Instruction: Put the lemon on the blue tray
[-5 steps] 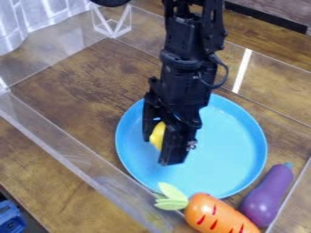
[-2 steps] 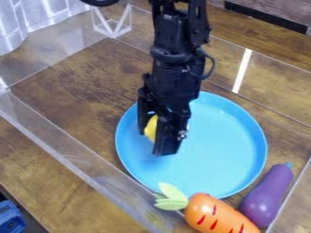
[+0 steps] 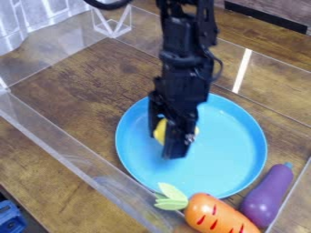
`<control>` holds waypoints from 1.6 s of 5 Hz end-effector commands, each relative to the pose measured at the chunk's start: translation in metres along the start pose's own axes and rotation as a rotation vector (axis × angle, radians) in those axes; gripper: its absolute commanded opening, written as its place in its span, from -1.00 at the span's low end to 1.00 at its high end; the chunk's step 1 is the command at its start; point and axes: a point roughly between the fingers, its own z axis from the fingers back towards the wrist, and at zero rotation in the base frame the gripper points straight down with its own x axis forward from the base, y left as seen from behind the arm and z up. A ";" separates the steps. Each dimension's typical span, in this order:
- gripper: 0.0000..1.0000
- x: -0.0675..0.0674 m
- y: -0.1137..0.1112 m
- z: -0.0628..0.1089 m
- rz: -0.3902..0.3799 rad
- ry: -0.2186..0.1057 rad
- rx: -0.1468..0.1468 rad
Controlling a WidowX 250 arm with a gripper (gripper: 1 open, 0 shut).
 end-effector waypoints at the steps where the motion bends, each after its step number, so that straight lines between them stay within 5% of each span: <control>1: -1.00 0.015 -0.005 0.004 -0.096 -0.052 0.032; 2: 1.00 0.021 -0.001 0.006 -0.056 -0.070 0.038; 3: -1.00 0.028 -0.003 0.000 0.004 -0.082 0.030; 8: -1.00 0.015 0.010 0.004 0.088 -0.083 0.039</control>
